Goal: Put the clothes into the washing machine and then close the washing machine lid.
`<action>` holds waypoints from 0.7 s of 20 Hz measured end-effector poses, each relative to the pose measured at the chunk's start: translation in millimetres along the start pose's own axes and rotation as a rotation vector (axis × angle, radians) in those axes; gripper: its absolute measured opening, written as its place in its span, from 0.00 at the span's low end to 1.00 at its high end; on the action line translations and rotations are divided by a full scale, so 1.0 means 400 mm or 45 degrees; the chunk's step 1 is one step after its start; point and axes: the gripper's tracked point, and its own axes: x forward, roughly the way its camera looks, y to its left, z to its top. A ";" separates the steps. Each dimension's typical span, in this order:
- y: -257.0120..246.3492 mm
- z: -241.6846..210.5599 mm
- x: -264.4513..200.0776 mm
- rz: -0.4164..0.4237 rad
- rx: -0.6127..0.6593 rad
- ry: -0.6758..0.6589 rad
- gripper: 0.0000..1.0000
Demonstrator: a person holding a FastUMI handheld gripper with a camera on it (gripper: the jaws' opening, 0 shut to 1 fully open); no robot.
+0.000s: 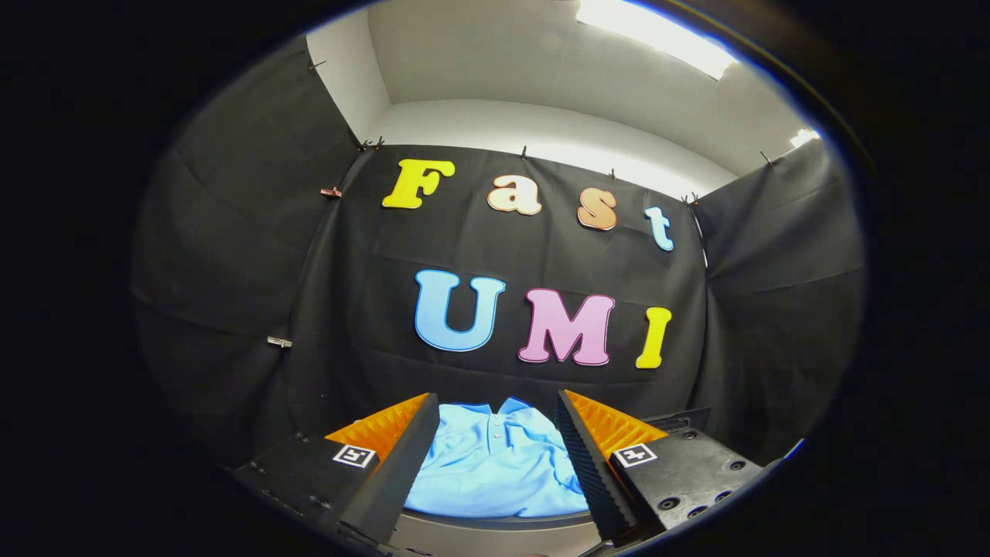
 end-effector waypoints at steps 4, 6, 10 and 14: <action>-0.029 -0.010 0.011 -0.035 0.005 0.014 0.95; -0.036 -0.022 0.026 -0.037 0.007 0.036 0.95; -0.052 -0.021 0.065 -0.052 0.033 0.073 0.95; -0.053 -0.020 0.114 -0.025 0.006 0.089 0.92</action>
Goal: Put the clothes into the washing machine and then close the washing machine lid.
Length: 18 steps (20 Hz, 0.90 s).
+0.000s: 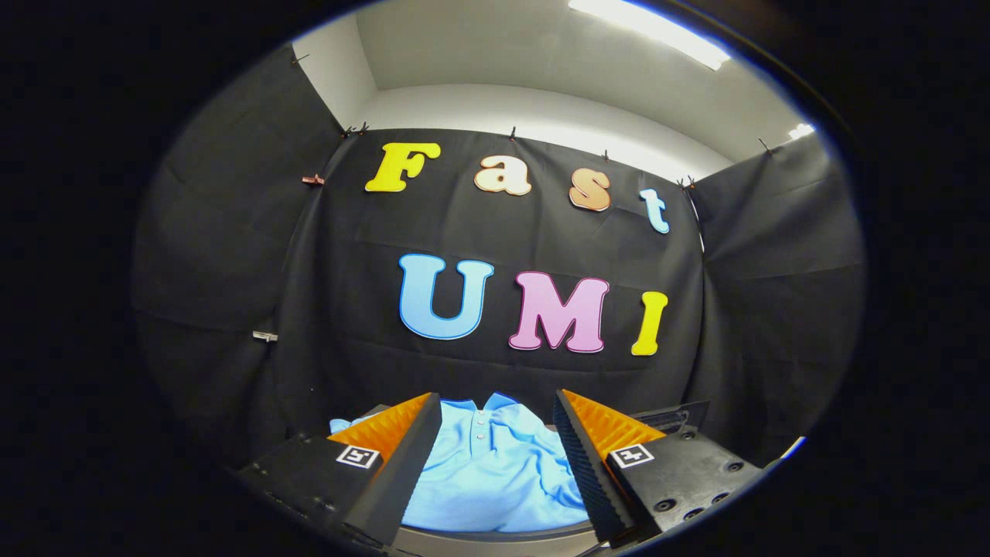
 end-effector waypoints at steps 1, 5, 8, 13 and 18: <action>0.005 0.000 0.010 0.009 0.002 0.000 0.92; 0.017 -0.010 0.045 0.034 0.016 0.022 0.92; 0.030 -0.038 0.083 0.038 -0.006 0.087 0.92; 0.042 -0.096 0.152 0.056 0.002 0.257 0.92; 0.050 -0.139 0.215 0.081 0.001 0.371 0.92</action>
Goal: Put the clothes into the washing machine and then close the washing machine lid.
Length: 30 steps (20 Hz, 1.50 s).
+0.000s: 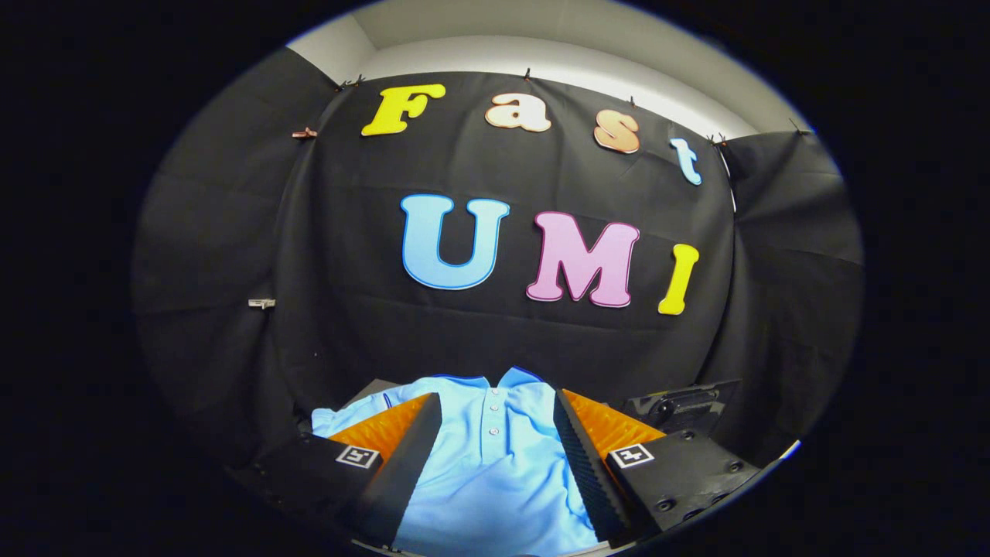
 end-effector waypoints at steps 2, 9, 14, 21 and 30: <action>0.021 -0.032 0.025 0.062 -0.007 0.100 0.92; -0.007 -0.136 0.110 0.015 0.004 0.369 0.92; -0.005 -0.268 0.147 0.041 0.089 0.671 0.93; 0.007 -0.302 0.167 0.076 0.118 0.813 0.92; -0.016 -0.296 0.192 0.101 0.113 0.738 0.39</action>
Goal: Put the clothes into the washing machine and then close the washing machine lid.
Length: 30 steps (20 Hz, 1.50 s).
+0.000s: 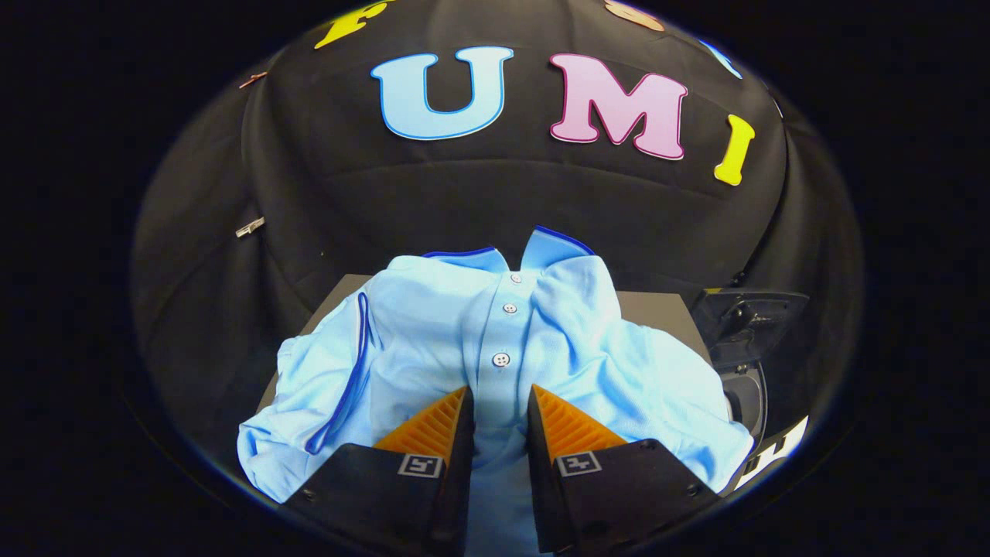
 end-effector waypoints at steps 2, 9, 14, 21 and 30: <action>-0.007 -0.009 -0.006 -0.009 0.055 0.024 0.14; -0.023 -0.010 -0.018 -0.083 -0.003 0.048 0.13; -0.038 0.017 -0.043 -0.005 0.001 -0.002 0.13; -0.106 0.062 -0.131 0.291 0.097 -0.041 0.13; -0.301 0.092 -0.178 0.550 -0.072 -0.075 0.13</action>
